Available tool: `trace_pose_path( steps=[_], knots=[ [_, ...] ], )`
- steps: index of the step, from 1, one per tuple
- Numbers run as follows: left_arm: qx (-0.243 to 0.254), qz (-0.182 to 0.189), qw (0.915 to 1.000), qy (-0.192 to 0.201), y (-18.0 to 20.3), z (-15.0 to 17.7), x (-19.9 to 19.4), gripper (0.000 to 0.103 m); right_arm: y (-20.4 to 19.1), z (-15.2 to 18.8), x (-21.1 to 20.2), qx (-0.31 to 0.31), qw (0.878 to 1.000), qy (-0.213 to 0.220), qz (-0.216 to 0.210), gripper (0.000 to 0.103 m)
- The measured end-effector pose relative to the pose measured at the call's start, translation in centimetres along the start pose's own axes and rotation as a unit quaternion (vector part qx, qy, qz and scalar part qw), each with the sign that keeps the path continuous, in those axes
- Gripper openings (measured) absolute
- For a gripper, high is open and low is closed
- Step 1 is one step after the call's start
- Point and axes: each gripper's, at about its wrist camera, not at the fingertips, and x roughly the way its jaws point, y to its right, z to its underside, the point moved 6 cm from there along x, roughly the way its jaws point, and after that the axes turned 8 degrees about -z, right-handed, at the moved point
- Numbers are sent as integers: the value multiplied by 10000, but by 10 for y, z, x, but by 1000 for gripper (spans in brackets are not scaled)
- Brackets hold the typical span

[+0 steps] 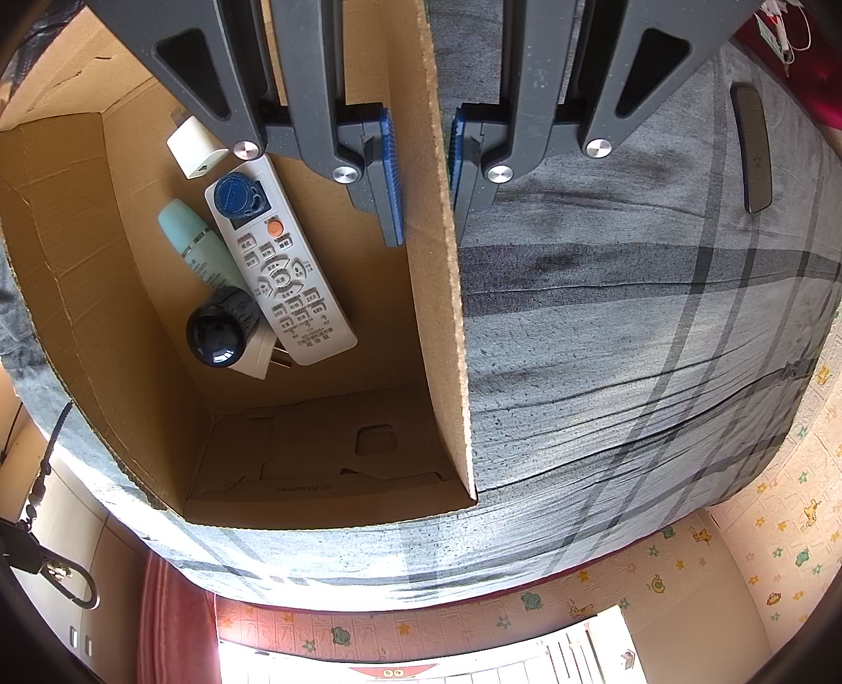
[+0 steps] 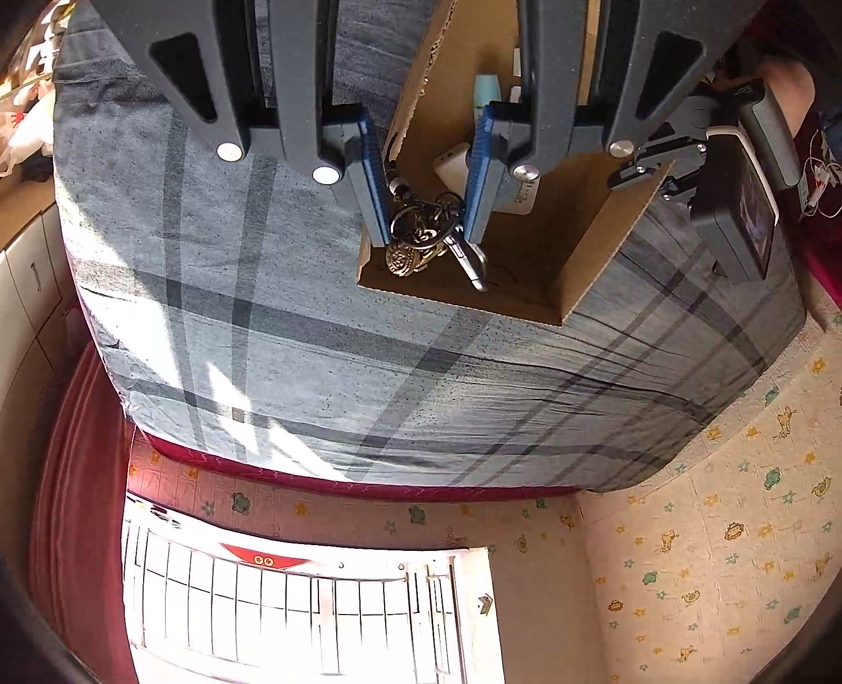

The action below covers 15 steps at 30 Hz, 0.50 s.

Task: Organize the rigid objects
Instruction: 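Lift the brass keys with the right gripper and carry them over the box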

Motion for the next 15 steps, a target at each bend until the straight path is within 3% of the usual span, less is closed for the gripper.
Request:
trace_pose_path(
  steps=[8, 15],
  knots=[
    [-12, 12, 10000, 3, 1, 0, 0, 17, -25, -6, 26, -145, 9995, -155, -237, 29],
    [-30, 28, 10000, -2, 1, 0, 0, 17, -37, -2, 64, -237, 9978, -537, -316, 29]
  ],
)
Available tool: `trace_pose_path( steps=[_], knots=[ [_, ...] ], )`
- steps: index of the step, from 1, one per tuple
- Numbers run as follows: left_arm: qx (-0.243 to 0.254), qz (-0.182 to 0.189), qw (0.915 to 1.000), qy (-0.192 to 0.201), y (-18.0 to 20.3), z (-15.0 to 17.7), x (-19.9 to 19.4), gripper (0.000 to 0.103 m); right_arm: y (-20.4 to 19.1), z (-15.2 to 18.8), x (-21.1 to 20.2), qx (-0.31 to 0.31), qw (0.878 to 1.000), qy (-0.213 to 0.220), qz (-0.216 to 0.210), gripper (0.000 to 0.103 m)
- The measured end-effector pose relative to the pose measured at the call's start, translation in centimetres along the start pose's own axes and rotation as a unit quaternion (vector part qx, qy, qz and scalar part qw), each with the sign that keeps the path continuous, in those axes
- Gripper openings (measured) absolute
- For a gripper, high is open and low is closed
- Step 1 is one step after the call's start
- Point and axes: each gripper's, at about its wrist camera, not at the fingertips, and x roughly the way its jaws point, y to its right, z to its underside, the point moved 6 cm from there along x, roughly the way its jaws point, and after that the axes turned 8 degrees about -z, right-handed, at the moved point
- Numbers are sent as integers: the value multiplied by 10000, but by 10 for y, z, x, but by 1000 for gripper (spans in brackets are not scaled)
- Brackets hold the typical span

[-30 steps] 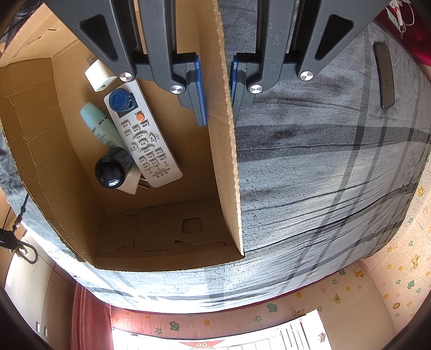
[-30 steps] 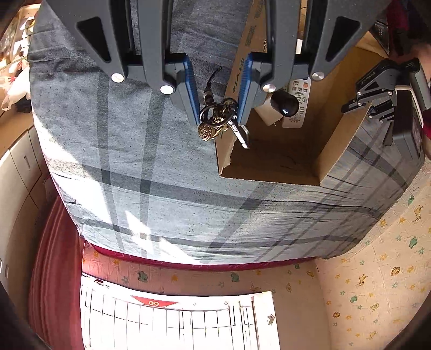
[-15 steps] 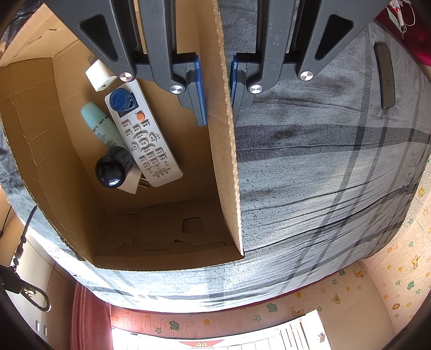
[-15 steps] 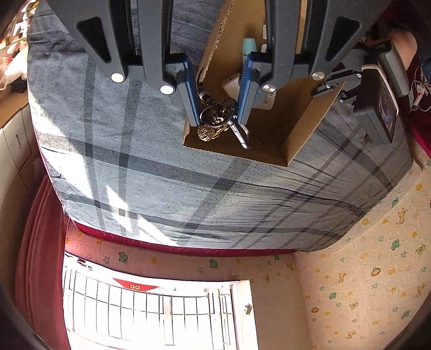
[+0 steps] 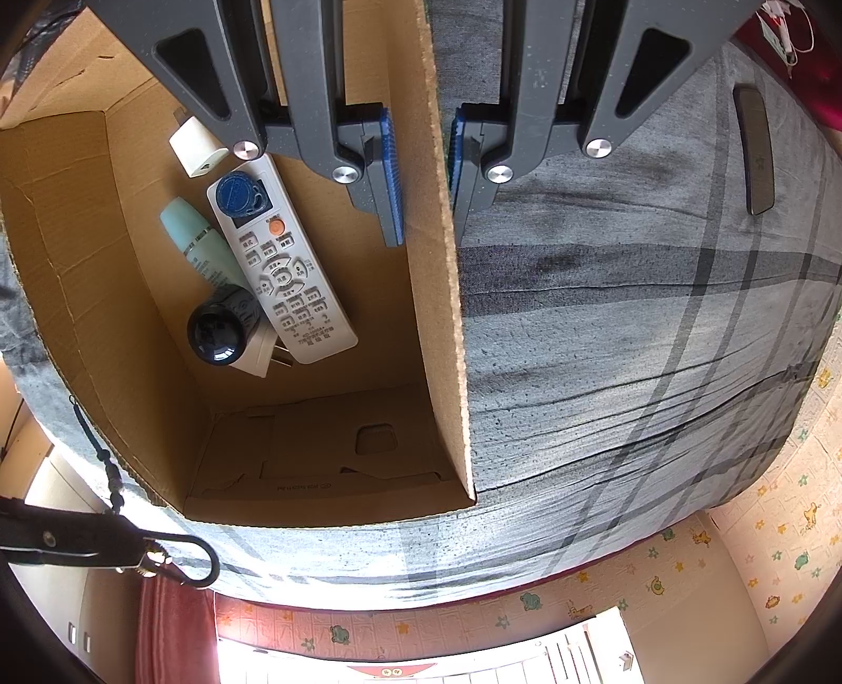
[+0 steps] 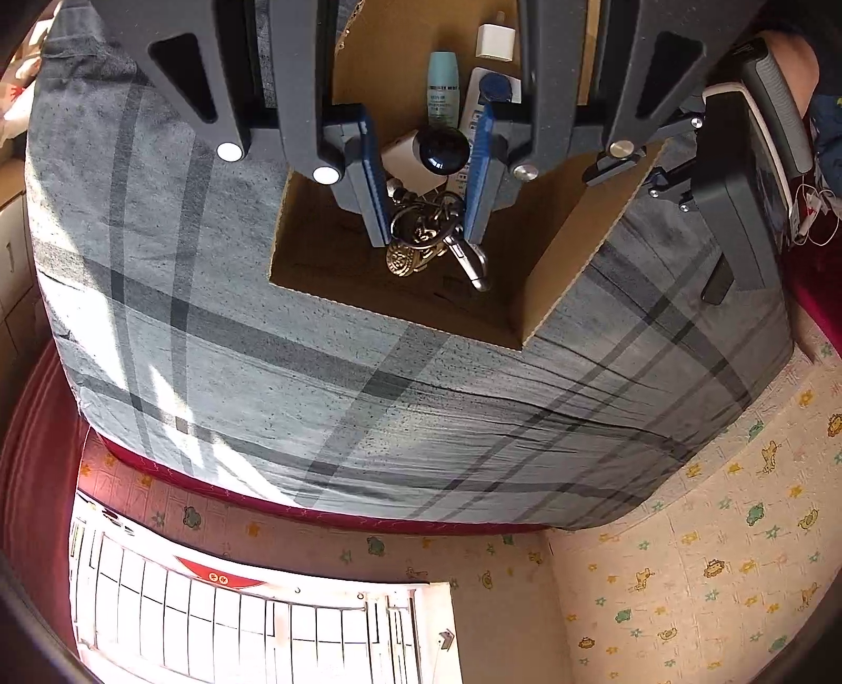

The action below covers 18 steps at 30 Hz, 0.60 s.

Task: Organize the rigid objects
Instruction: 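Lift the brass keys with the right gripper and carry them over the box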

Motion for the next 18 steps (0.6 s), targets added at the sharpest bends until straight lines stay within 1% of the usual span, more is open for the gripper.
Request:
trace_pose_path(
  steps=[10, 18],
  knots=[
    [-14, 22, 10000, -2, -1, 0, -1, 17, 1, 17, 61, 144, 9973, -711, 122, 29],
    [-10, 19, 10000, -1, -2, 0, -1, 17, 3, 26, 88, 296, 9938, -1063, 157, 29]
  ],
)
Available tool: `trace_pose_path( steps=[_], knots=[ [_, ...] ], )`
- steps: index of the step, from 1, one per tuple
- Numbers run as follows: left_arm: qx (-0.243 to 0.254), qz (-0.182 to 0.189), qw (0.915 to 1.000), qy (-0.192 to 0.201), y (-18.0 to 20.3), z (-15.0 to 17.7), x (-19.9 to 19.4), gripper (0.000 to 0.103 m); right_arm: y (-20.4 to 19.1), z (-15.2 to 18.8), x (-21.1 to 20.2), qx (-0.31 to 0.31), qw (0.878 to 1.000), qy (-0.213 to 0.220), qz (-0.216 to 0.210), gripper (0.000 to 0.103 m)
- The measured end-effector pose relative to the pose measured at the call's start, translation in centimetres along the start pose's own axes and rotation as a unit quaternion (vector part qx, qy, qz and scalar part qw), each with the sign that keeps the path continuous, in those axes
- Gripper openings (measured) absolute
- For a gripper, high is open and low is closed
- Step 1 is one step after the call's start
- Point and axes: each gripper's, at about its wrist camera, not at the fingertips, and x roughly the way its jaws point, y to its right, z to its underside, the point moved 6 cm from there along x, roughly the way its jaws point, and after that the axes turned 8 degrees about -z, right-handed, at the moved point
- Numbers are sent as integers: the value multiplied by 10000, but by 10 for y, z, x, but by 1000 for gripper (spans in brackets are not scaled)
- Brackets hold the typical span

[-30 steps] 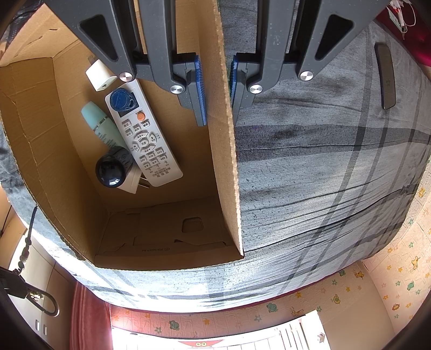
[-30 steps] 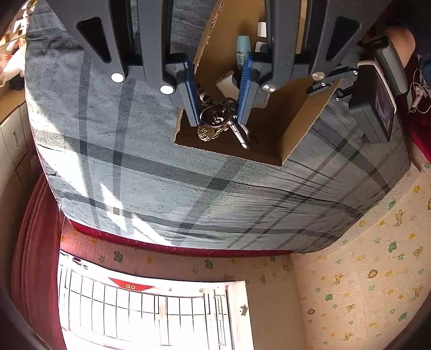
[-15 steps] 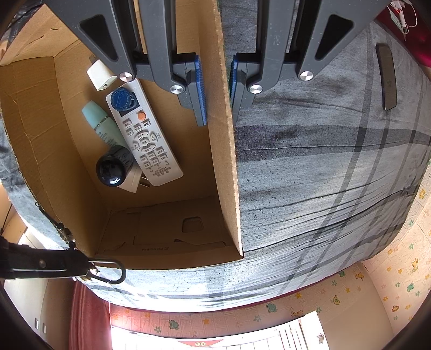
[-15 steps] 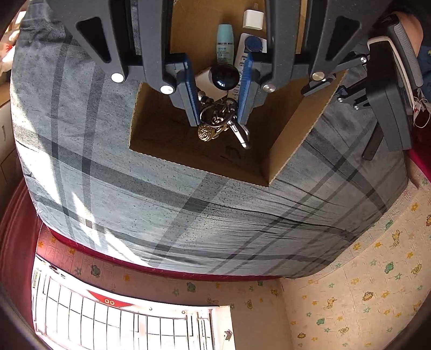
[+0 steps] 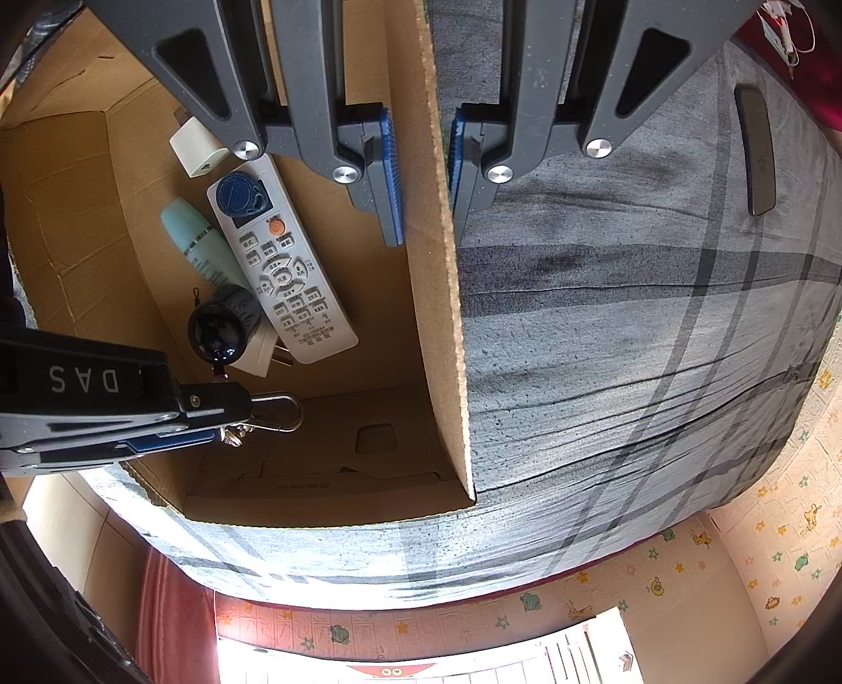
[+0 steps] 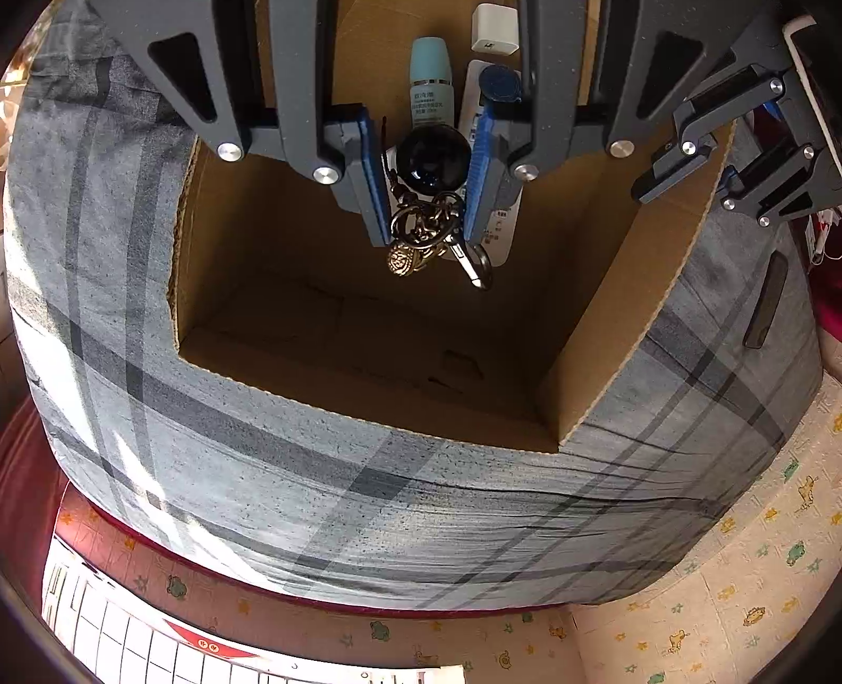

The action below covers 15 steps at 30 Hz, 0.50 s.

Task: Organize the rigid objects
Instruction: 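Lift the brass keys with the right gripper and carry them over the box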

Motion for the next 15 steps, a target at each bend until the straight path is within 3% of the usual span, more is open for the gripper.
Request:
trace_pose_path(
  steps=[15],
  knots=[
    [8, -3, 10000, 2, -1, 0, 0, 17, 5, 5, 26, 274, 9986, -442, 74, 29]
  ],
)
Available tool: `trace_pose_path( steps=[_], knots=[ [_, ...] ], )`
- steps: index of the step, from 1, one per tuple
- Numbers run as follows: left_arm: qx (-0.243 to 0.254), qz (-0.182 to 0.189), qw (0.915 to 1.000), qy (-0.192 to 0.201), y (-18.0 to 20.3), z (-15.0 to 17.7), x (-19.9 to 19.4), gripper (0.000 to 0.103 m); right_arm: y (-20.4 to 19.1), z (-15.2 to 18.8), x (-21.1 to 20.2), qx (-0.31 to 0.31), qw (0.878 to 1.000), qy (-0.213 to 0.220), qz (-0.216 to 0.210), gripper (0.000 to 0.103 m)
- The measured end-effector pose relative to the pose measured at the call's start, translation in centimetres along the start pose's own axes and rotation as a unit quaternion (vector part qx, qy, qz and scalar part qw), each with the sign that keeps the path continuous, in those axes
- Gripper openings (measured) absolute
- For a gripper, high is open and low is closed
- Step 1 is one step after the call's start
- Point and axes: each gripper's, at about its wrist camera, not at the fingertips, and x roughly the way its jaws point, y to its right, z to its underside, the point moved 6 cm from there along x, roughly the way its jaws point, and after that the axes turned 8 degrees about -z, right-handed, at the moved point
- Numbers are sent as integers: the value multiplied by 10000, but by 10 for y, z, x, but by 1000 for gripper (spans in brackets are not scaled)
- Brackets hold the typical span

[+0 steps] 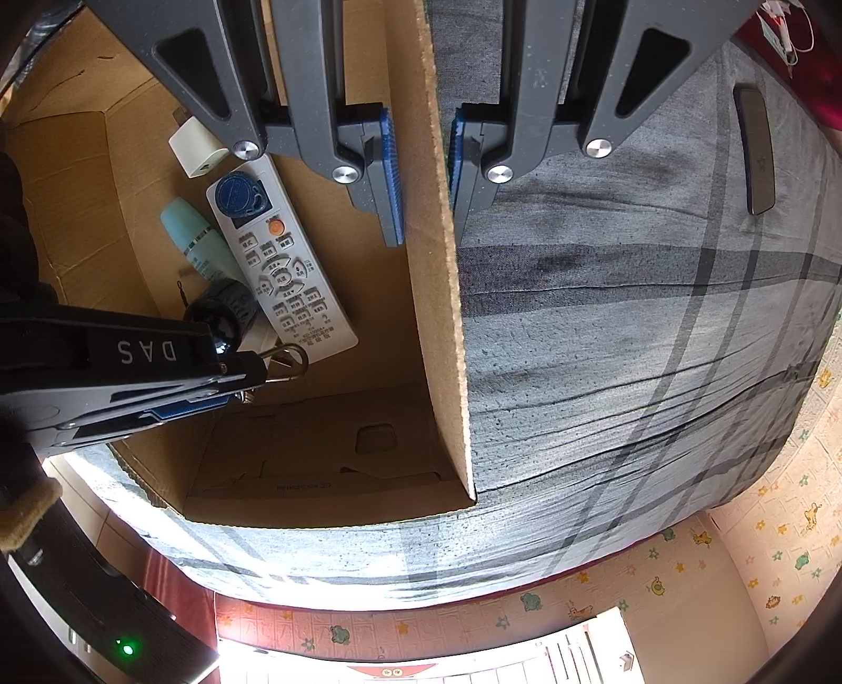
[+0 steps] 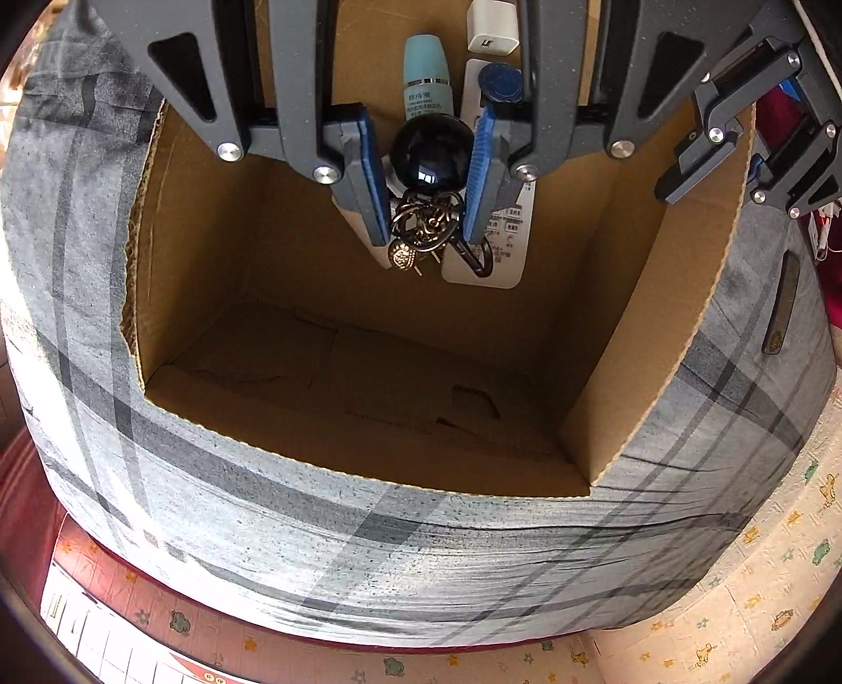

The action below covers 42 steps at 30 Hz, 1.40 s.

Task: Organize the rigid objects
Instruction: 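Lift the brass keys with the right gripper and carry them over the box, then lower the keys onto the remote and open the right gripper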

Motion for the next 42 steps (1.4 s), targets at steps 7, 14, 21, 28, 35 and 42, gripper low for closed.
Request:
trace_pose_path(
  steps=[7, 14, 21, 28, 35, 42],
  knots=[
    [5, -6, 10000, 0, 0, 0, 0, 17, 2, 1, 2, 89, 9999, -44, -90, 24],
    [2, -11, 10000, 0, 0, 0, 0, 17, 0, 0, -5, 61, 9999, 56, -120, 29],
    [-4, -7, 10000, 1, 0, 0, 0, 17, -4, 1, -23, 26, 9995, 263, -152, 47],
    [2, -25, 10000, 4, 0, 0, 0, 17, -7, 4, -49, 133, 9989, 433, -133, 62],
    [25, -47, 10000, 10, 1, 0, -1, 17, 1, 10, -79, 292, 9973, 657, 116, 79],
    [60, -86, 9999, 19, 1, 0, -3, 17, 8, 24, -104, 448, 9952, 825, 266, 97]
  ],
)
